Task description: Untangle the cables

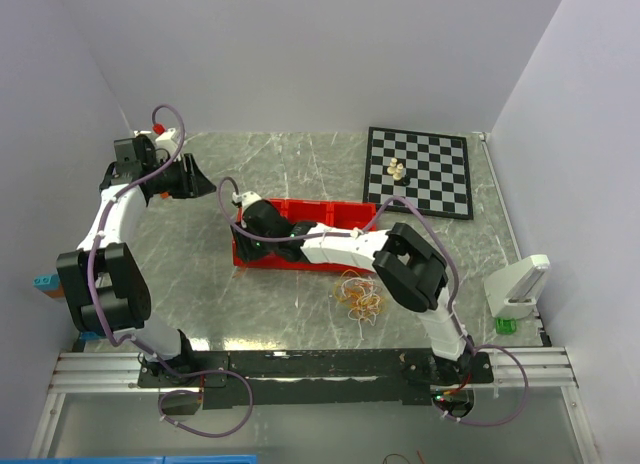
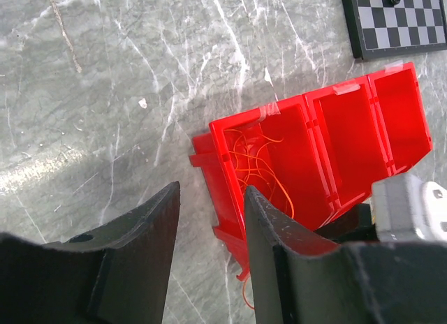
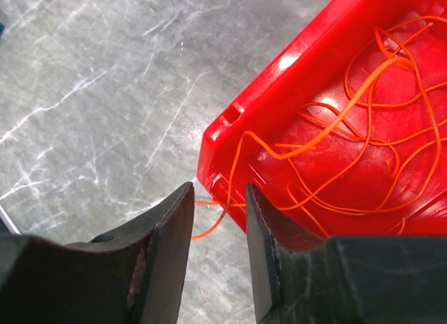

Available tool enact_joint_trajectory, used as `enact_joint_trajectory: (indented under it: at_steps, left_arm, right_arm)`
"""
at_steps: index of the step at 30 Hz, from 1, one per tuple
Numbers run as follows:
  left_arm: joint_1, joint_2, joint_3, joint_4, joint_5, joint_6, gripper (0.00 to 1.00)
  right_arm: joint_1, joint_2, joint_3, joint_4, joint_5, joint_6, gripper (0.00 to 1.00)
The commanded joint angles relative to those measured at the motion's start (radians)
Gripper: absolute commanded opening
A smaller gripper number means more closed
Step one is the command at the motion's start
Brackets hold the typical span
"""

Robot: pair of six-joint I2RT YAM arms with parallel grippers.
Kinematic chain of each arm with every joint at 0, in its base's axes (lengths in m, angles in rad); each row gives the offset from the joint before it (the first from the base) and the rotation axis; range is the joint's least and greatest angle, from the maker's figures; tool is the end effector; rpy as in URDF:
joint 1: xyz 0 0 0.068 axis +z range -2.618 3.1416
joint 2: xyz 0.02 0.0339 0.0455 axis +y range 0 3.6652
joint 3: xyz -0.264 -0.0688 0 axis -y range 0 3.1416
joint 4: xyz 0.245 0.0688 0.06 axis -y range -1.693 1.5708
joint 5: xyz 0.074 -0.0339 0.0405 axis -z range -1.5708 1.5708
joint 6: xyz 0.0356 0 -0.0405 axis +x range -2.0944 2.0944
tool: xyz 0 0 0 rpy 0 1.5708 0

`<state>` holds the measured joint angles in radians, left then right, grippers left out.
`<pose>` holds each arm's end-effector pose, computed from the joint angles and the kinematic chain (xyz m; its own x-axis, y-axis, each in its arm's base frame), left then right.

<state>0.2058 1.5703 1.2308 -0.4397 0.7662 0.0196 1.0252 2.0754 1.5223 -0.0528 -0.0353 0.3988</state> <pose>0.3396 0.0457 0.2825 -0.6812 -0.1278 -0.7209 0.3491 0.8088 -0.4732 0.2468 0.4090 0.2045 -0.6099 -0.2569 -0.7497 -0.6864 0.6441 0.3377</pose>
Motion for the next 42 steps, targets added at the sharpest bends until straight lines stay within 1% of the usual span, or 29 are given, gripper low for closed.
enact_joint_trajectory:
  at_steps: [1, 5, 7, 11, 13, 15, 22, 31, 34, 35, 42]
  left_arm:
    - [0.007, 0.002, 0.009, -0.008, 0.024, 0.031, 0.47]
    - [0.009, 0.007, 0.013, -0.011, 0.027, 0.031, 0.47]
    - [0.012, 0.011, 0.016, -0.013, 0.028, 0.031, 0.46]
    - [0.014, 0.016, 0.021, -0.014, 0.030, 0.029, 0.46]
    - [0.014, 0.017, 0.024, -0.016, 0.030, 0.031, 0.47]
    - [0.015, 0.016, 0.024, -0.016, 0.030, 0.029, 0.46]
    - [0.015, 0.020, 0.025, -0.016, 0.033, 0.028, 0.46]
    - [0.015, 0.025, 0.019, -0.017, 0.028, 0.029, 0.46]
    - [0.015, 0.025, 0.012, -0.014, 0.030, 0.031, 0.46]
    - [0.015, 0.025, 0.010, -0.014, 0.030, 0.031, 0.46]
    - [0.017, 0.023, 0.013, -0.022, 0.031, 0.036, 0.46]
  right_arm:
    - [0.001, 0.034, 0.064, -0.012, 0.003, -0.015, 0.40]
    - [-0.005, 0.045, 0.067, -0.012, 0.002, -0.017, 0.33]
    - [-0.007, 0.045, 0.067, -0.010, 0.000, -0.015, 0.26]
    - [-0.008, 0.052, 0.070, -0.009, -0.020, -0.015, 0.17]
    - [-0.010, 0.049, 0.065, -0.005, -0.025, -0.014, 0.10]
    - [-0.010, 0.034, 0.052, 0.005, -0.017, -0.014, 0.00]
    - [-0.034, -0.031, 0.029, 0.007, 0.018, -0.026, 0.00]
    - [-0.111, -0.087, 0.010, 0.016, 0.034, -0.028, 0.00]
    - [-0.125, -0.080, 0.024, 0.013, 0.035, -0.037, 0.00]
    - [-0.125, -0.072, 0.036, 0.007, 0.067, -0.044, 0.00]
    - [-0.119, 0.020, 0.114, -0.054, 0.139, -0.101, 0.00]
